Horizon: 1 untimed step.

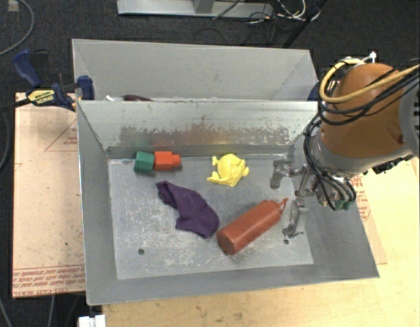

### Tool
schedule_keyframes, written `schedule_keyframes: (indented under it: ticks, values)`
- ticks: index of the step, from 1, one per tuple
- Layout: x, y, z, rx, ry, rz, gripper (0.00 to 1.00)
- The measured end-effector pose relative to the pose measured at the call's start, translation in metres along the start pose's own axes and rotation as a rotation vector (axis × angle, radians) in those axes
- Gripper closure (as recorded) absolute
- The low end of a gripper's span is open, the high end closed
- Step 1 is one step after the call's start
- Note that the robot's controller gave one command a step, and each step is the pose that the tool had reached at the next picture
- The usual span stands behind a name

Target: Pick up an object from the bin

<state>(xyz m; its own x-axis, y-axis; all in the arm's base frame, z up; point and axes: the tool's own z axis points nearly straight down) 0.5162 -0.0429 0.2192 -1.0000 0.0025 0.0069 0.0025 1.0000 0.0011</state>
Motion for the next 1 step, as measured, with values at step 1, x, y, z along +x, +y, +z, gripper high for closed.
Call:
schedule_keyframes:
  ticks: [1]
  values:
    - [-0.0015, 0.0002, -0.0041, 0.001, -0.008, -0.002, 0.0]
